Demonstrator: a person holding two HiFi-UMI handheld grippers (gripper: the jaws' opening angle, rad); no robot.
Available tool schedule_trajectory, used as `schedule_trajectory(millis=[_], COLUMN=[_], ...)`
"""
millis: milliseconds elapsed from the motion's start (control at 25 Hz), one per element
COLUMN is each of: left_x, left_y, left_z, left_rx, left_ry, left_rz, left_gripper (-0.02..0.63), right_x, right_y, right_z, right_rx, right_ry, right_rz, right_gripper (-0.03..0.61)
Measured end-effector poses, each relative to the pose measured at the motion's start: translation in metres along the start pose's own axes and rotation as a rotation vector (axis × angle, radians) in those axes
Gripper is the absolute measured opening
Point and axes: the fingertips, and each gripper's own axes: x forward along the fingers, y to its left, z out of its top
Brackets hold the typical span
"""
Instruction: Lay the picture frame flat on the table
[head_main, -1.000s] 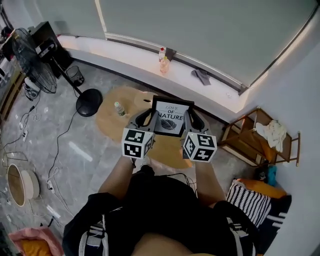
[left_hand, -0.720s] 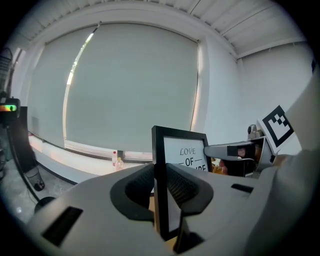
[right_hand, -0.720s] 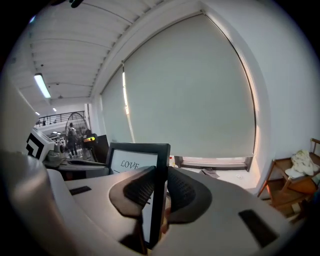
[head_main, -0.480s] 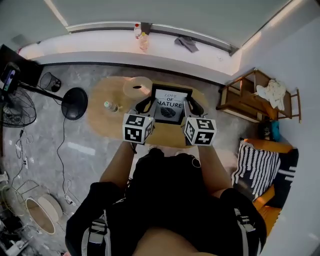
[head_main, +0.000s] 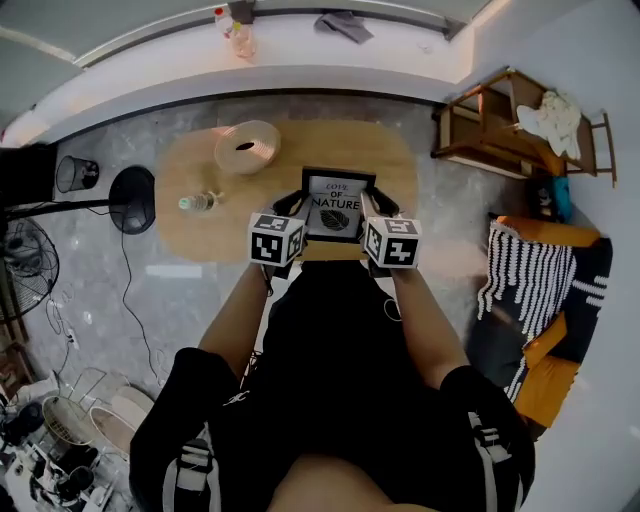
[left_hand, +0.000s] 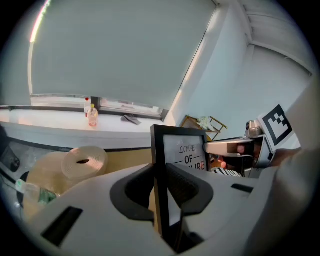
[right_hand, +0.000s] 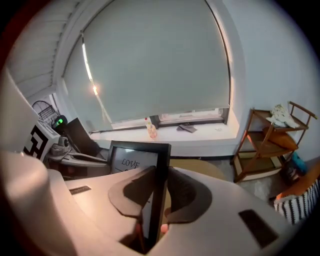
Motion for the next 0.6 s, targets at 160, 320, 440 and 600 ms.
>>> schedule_trajectory(millis=[160,320,440,600], left_x=[0.055,0.108,0.142,0.187], left_y=[-0.003,0.001,0.009,0.022], left_z=[-0.043,-0.077,-0.102,-0.129], left_rx=[-0.018,-0.067,-0.099,-0.115], left_ry=[0.119,0.203,0.27,0.34], left_rz=[-0.014,-0.025,-0.015,0.017], left_gripper=[0.089,0.087,0.086,0.083], right_x=[0.038,0.077,0.103,0.141], right_y=[-0.041,-0.076,-0.094,-0.118], right_z=[-0.049,-0.083,-0.112,-0.15], right_rx=[0.037,0.054,0.098,0.161], right_ry=[0.113,0.195,0.254,0.33], right_rz=[0.009,0.007,0.009,0.026], right_gripper=[0.094,0.092,0.092,0.092])
